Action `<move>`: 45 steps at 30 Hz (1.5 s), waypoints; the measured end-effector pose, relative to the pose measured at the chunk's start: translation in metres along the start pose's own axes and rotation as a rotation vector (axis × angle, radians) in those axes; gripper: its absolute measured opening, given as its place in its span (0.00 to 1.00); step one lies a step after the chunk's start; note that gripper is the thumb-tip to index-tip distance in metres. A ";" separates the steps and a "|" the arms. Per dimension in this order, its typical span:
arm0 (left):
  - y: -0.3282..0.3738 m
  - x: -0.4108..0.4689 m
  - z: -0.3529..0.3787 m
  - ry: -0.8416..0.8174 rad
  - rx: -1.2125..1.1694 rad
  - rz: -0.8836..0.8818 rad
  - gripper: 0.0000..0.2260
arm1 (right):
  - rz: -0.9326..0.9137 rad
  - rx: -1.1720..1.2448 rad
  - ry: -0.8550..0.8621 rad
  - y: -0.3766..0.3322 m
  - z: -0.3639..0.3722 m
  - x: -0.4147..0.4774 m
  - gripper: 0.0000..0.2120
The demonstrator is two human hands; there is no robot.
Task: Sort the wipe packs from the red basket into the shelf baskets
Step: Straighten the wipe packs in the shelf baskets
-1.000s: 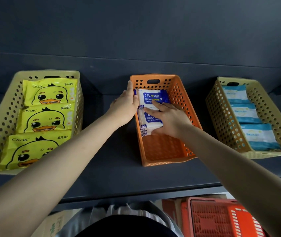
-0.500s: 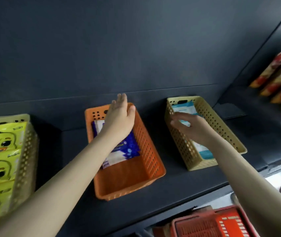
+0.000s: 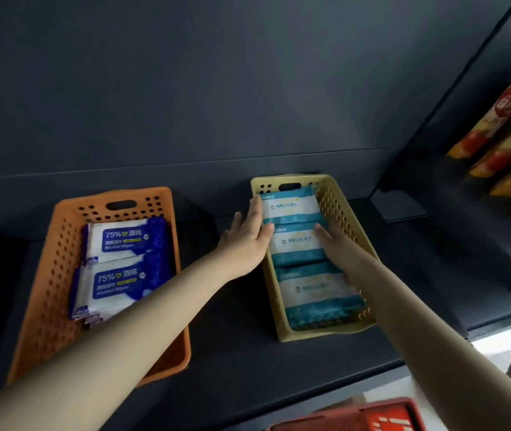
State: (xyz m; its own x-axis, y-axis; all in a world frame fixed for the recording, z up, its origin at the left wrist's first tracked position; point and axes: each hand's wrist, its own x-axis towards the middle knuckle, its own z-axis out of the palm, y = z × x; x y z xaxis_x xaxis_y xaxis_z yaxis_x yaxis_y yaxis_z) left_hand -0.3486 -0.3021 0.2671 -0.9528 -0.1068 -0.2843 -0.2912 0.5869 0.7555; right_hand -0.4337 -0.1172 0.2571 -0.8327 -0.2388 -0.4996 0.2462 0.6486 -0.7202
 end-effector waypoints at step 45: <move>-0.017 0.006 0.008 0.108 -0.004 0.102 0.26 | -0.521 -1.192 -0.242 0.020 -0.004 -0.039 0.39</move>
State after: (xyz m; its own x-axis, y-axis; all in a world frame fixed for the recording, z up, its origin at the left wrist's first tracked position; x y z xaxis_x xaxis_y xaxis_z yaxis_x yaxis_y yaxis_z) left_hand -0.3486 -0.3061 0.2473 -0.9811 -0.1328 -0.1407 -0.1925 0.5958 0.7797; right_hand -0.3987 -0.0922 0.2645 -0.5568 -0.6933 -0.4575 -0.7610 0.6465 -0.0535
